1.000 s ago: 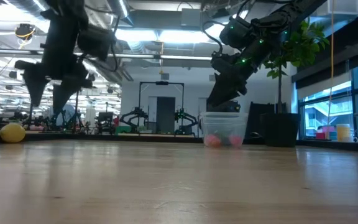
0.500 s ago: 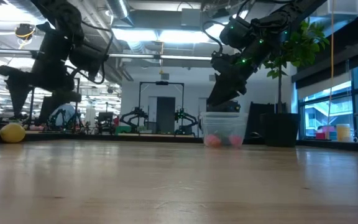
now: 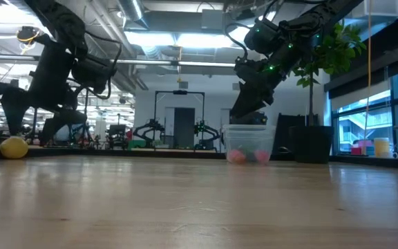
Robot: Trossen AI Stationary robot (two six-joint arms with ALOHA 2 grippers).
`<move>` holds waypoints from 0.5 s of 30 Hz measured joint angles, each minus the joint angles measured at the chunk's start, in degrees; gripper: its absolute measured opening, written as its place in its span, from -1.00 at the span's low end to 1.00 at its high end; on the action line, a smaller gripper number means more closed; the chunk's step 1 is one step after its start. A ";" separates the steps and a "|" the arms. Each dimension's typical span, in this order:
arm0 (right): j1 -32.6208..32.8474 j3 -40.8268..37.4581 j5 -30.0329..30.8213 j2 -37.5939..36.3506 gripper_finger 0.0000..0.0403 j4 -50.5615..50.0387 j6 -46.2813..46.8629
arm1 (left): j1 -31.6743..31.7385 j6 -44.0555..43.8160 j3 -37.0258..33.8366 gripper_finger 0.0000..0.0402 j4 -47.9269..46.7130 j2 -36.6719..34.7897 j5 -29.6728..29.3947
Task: Pick and placing Produce into tupperware
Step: Put the top lemon into the transparent bin
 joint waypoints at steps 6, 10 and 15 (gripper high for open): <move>0.00 0.00 0.00 0.00 -0.01 0.00 0.00 | 1.49 -0.56 -2.05 0.48 2.43 0.96 -0.04; 0.02 0.00 0.00 0.00 -0.01 0.00 0.00 | 2.41 0.57 -2.47 0.48 3.42 2.64 0.17; 0.02 0.00 0.00 0.00 -0.01 0.00 0.00 | 3.48 1.17 -2.54 0.48 3.46 5.22 0.30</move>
